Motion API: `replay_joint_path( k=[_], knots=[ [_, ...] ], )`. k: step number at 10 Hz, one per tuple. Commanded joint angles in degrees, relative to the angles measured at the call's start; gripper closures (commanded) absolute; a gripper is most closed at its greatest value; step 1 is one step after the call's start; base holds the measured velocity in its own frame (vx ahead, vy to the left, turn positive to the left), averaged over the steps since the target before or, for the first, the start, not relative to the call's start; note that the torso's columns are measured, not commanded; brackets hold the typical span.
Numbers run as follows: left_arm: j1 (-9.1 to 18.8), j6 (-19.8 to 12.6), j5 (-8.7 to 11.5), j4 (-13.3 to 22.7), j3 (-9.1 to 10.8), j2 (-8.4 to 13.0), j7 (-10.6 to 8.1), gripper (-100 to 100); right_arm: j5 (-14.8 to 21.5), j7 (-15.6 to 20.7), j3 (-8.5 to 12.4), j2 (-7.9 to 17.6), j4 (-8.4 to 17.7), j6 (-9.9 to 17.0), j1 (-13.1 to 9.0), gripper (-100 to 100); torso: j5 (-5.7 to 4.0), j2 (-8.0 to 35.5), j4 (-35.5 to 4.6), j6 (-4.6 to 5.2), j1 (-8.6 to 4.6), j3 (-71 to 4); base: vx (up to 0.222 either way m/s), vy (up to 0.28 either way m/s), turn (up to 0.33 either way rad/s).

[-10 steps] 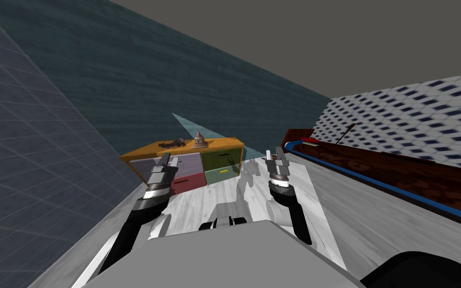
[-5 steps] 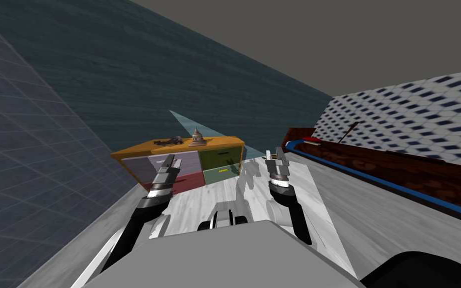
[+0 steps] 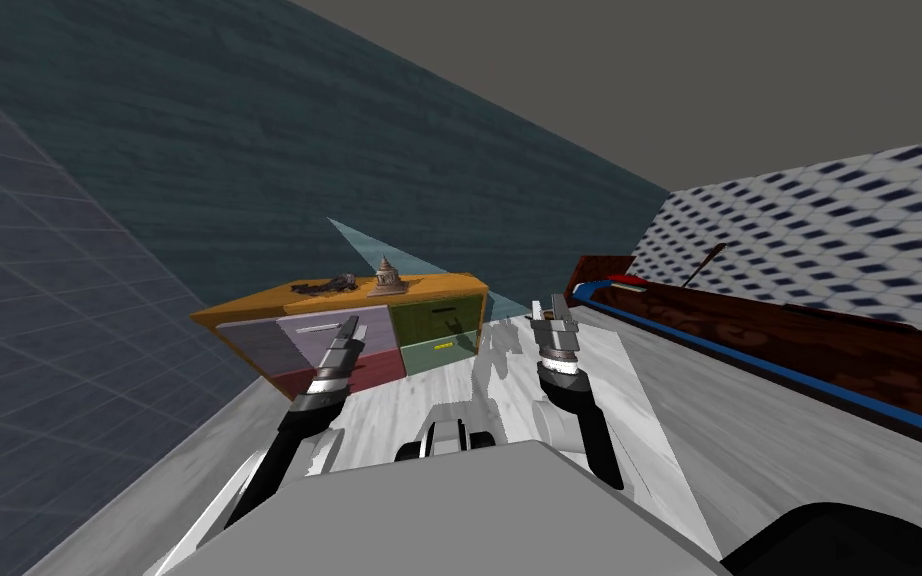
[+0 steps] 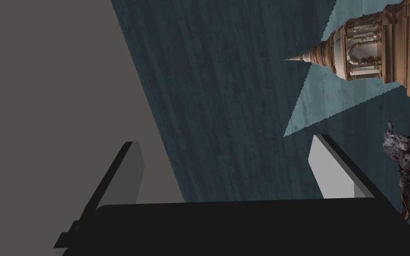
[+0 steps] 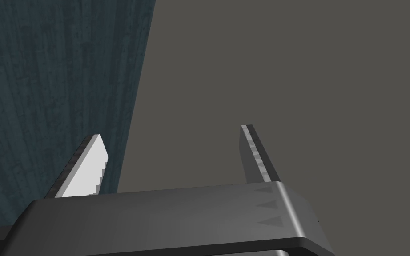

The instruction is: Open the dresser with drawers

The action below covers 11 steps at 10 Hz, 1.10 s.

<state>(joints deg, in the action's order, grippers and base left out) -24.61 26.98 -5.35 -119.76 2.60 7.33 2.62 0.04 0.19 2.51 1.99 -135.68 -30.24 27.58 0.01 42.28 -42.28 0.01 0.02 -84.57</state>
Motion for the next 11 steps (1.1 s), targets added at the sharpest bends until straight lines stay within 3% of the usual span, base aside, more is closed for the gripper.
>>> replay_joint_path(
  k=[1,11],
  knots=[
    [0.7,0.5,0.1,3.9,0.55,0.5,0.31,-100,0.0,0.0,0.0,0.0,0.0,0.0,0.0,0,0.00,0.1,0.0,-0.01,0.01,0.0,0.123,-0.067,0.002],
    [4.6,2.5,0.0,18.5,2.10,2.7,1.70,-100,0.0,0.0,0.0,0.0,0.0,0.0,0.0,0,-0.02,0.0,0.0,-0.01,-0.06,0.0,0.115,-0.063,0.003]
  ],
)
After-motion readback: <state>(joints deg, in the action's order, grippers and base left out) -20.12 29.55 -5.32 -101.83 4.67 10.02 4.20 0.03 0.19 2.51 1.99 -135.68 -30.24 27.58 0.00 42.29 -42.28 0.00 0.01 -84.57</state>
